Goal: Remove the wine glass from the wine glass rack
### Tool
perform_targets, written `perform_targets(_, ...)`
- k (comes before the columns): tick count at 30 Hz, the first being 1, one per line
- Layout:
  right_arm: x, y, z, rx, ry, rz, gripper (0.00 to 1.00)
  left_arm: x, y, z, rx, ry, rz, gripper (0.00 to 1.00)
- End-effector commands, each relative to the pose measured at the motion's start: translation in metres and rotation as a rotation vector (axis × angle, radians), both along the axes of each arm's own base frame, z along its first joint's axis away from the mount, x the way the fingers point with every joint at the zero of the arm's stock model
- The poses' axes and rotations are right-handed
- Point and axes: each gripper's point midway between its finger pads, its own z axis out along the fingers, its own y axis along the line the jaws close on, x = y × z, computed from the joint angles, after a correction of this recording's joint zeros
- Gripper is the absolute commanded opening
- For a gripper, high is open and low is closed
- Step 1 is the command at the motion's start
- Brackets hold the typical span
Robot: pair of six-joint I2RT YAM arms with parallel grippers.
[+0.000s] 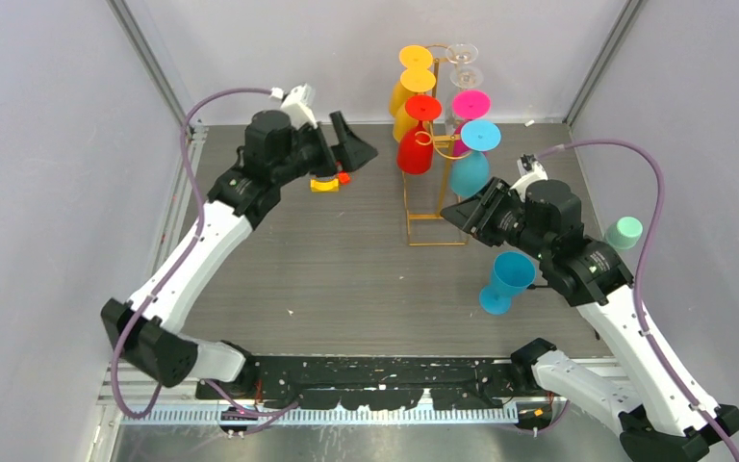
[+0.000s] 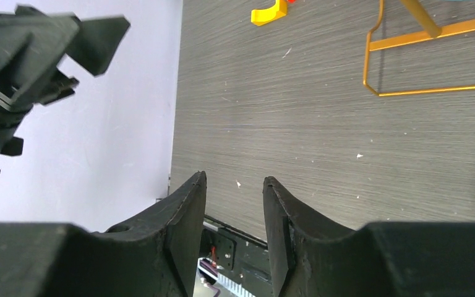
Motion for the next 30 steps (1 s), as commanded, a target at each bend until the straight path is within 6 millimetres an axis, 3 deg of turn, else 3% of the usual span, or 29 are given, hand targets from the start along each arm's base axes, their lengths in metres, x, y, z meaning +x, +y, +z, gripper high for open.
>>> perform_targets(1, 0.000, 0.005, 0.028, 0.112, -0.061, -0.004, 0.44, 0.024, -0.033, 0.064, -0.122, -0.134, 0.030, 0.97)
perform_targets(8, -0.004, -0.002, 0.030, 0.119, -0.061, -0.036, 0.44, 0.080, -0.056, 0.072, -0.254, -0.132, 0.126, 0.88)
perform_targets(10, -0.006, -0.004, 0.030, 0.123, -0.063, -0.043, 0.44, 0.093, -0.066, 0.065, -0.268, -0.122, 0.115, 0.87)
perform_targets(16, -0.010, -0.009, 0.029, 0.124, -0.062, -0.061, 0.44, 0.114, -0.089, 0.057, -0.336, -0.063, 0.041, 0.83)
perform_targets(19, -0.010, -0.010, 0.029, 0.123, -0.063, -0.066, 0.44, 0.120, -0.097, 0.054, -0.382, -0.038, 0.013, 0.75)
perform_targets(27, -0.009, -0.025, 0.024, 0.064, -0.066, -0.126, 0.43, 0.135, -0.102, 0.054, -0.530, -0.013, -0.013, 0.67)
perform_targets(30, -0.009, -0.029, 0.023, 0.047, -0.071, -0.141, 0.43, 0.136, -0.107, 0.043, -0.550, 0.076, -0.014, 0.62)
